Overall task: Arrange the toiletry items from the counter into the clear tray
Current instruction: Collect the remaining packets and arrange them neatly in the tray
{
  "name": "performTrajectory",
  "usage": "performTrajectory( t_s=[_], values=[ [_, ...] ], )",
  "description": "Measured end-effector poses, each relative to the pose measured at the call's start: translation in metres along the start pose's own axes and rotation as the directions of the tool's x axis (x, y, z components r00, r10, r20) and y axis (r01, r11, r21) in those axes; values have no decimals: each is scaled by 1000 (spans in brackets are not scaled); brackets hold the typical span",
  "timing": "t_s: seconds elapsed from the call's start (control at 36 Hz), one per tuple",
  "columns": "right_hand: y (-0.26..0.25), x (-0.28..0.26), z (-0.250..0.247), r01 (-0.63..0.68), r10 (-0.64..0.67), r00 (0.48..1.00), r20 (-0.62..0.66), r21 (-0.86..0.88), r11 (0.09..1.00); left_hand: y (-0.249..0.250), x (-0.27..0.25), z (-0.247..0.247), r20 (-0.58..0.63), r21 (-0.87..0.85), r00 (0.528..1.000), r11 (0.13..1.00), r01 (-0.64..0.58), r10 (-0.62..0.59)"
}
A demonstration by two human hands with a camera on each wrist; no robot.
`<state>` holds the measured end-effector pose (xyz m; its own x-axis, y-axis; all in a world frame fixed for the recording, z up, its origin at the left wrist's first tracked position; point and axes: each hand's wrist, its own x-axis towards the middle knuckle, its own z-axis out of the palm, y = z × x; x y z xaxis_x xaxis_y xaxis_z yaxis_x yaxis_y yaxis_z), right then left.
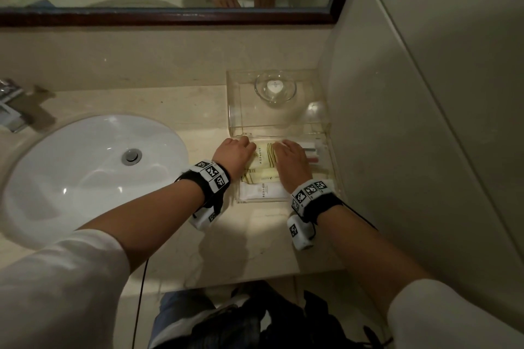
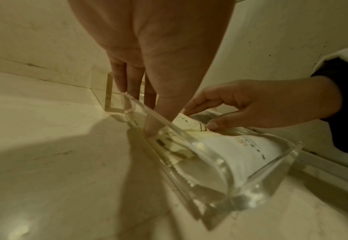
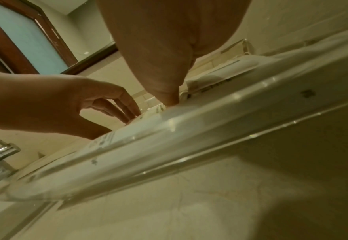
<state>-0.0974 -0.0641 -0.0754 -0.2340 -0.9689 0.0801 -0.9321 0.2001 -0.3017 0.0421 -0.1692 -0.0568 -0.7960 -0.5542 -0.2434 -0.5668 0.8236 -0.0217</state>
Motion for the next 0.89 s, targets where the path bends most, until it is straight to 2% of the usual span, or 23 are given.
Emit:
performTrajectory(
  t_s=[0.22,0.72,0.89],
  values=[
    [-3,-1,0,-24,25,1000,15,-31,999,0,-4,-5,14,-23,1000,999,26,-26],
    [-3,6,4,-1,12,997,76,-135,991,1,-4,-9,57,-7,998,1000,-9,10],
    [-1,6,5,-4,12,998,65,-122,993,0,-7,-7,11,16,999,999,-38,38]
  ],
)
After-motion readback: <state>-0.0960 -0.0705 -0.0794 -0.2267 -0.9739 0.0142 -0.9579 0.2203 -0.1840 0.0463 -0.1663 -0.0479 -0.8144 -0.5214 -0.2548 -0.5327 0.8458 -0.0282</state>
